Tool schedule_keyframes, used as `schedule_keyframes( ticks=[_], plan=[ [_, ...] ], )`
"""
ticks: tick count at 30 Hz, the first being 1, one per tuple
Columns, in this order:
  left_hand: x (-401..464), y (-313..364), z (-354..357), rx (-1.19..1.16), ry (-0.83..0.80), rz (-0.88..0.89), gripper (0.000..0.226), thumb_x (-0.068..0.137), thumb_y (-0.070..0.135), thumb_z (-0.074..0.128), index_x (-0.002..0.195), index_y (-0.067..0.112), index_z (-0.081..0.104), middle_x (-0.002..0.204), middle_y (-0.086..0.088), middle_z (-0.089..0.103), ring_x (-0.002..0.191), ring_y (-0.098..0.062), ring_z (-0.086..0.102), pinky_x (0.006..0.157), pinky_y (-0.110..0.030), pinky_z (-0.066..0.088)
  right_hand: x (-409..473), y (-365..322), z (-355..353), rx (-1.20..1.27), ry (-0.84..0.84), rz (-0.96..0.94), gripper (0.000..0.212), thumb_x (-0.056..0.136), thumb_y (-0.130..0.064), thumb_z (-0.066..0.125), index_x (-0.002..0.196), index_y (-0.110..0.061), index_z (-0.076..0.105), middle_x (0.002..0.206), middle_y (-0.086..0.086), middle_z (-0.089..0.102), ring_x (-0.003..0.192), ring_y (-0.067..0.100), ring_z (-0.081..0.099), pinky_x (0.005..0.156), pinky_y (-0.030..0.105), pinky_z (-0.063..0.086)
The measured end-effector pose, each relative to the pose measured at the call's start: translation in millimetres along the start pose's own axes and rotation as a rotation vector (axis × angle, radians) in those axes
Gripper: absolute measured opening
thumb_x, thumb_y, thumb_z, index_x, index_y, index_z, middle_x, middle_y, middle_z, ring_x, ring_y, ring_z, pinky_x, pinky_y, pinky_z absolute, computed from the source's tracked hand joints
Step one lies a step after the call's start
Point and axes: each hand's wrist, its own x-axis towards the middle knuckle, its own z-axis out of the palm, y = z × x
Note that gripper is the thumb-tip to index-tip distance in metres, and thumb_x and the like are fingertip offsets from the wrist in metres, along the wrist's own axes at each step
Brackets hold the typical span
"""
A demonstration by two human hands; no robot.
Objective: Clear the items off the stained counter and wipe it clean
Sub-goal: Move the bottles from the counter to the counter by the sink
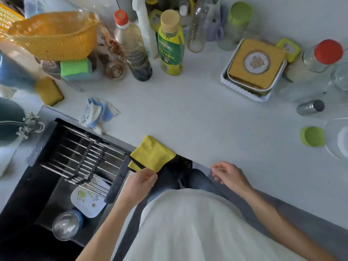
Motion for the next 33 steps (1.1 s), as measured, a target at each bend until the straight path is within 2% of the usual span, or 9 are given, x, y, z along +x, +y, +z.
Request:
schedule_keyframes(
  ticks=[6, 10, 13, 15, 18, 24, 28, 31, 33],
  plan=[
    [-6, -27, 5, 0.149, -0.132, 0.016, 0.019, 0.097, 0.037, 0.060, 0.082, 0.045, 0.067, 0.078, 0.031, 0.070, 0.088, -0.009, 0.068, 0.076, -0.027, 0.046, -32, 57, 19, 0.174, 0.157, 0.104, 0.008, 0.100, -0.029, 0.065, 0.094, -0.026, 0.070, 0.080, -0.005, 0.077, 0.063, 0.003, 0.072, 0.060, 0.025, 0.056],
    [-4, -27, 11, 0.295, -0.223, 0.035, 0.021, 0.098, 0.031, 0.056, 0.083, 0.042, 0.067, 0.078, 0.014, 0.072, 0.087, -0.017, 0.068, 0.076, -0.034, 0.050, -71, 98, 43, 0.323, 0.257, 0.164, 0.008, 0.101, -0.024, 0.064, 0.095, -0.025, 0.071, 0.085, 0.001, 0.078, 0.065, 0.007, 0.071, 0.057, 0.022, 0.054],
    [-2, -10, 26, 0.485, -0.309, 0.143, 0.018, 0.097, 0.024, 0.052, 0.087, 0.027, 0.066, 0.081, 0.001, 0.071, 0.083, -0.025, 0.067, 0.078, -0.041, 0.052, -112, 136, 70, 0.355, 0.316, 0.249, 0.009, 0.101, -0.022, 0.064, 0.096, -0.024, 0.071, 0.087, 0.001, 0.078, 0.074, 0.014, 0.072, 0.068, 0.031, 0.055],
    [3, 7, 48, 0.549, -0.360, 0.179, 0.021, 0.101, 0.016, 0.049, 0.101, 0.021, 0.069, 0.103, -0.006, 0.073, 0.098, -0.028, 0.070, 0.086, -0.041, 0.055, -140, 164, 90, 0.352, 0.336, 0.323, 0.009, 0.101, -0.020, 0.064, 0.098, -0.020, 0.072, 0.088, 0.002, 0.077, 0.081, 0.020, 0.071, 0.077, 0.034, 0.053],
    [2, 52, 87, 0.634, -0.452, 0.242, 0.029, 0.105, 0.014, 0.045, 0.126, 0.014, 0.065, 0.128, -0.006, 0.068, 0.115, -0.028, 0.068, 0.094, -0.039, 0.056, -183, 210, 125, 0.422, 0.353, 0.439, 0.020, 0.103, -0.021, 0.062, 0.086, -0.020, 0.072, 0.078, -0.006, 0.074, 0.071, 0.010, 0.067, 0.072, 0.028, 0.051],
    [-23, 133, 176, 0.834, -0.658, 0.446, 0.023, 0.103, 0.035, 0.044, 0.108, 0.031, 0.066, 0.106, 0.004, 0.072, 0.094, -0.020, 0.070, 0.075, -0.034, 0.051, -246, 281, 197, 0.798, 0.471, 0.673, 0.017, 0.102, -0.026, 0.062, 0.091, -0.020, 0.074, 0.083, 0.000, 0.076, 0.072, 0.021, 0.066, 0.070, 0.030, 0.051],
    [-33, 162, 235, 0.900, -0.743, 0.487, 0.022, 0.104, 0.041, 0.049, 0.112, 0.037, 0.069, 0.110, 0.009, 0.073, 0.100, -0.017, 0.071, 0.086, -0.034, 0.054, -269, 315, 223, 0.890, 0.482, 0.727, 0.039, 0.103, -0.018, 0.059, 0.064, -0.021, 0.059, 0.058, -0.010, 0.061, 0.056, 0.006, 0.054, 0.054, 0.018, 0.042],
    [-36, 174, 274, 1.040, -0.741, 0.541, 0.018, 0.106, 0.042, 0.050, 0.111, 0.037, 0.066, 0.109, 0.010, 0.070, 0.101, -0.016, 0.068, 0.088, -0.033, 0.052, -288, 341, 225, 0.910, 0.515, 0.799, 0.034, 0.100, -0.020, 0.058, 0.067, -0.014, 0.060, 0.065, -0.003, 0.065, 0.064, 0.006, 0.055, 0.055, 0.008, 0.038],
    [-34, 177, 292, 1.114, -0.738, 0.567, 0.011, 0.106, 0.041, 0.051, 0.105, 0.041, 0.062, 0.103, 0.009, 0.071, 0.097, -0.014, 0.068, 0.085, -0.033, 0.052, -293, 358, 223, 1.020, 0.561, 0.823, 0.032, 0.101, -0.020, 0.061, 0.069, -0.016, 0.063, 0.059, -0.006, 0.063, 0.057, 0.009, 0.055, 0.052, 0.015, 0.042]
  ],
)
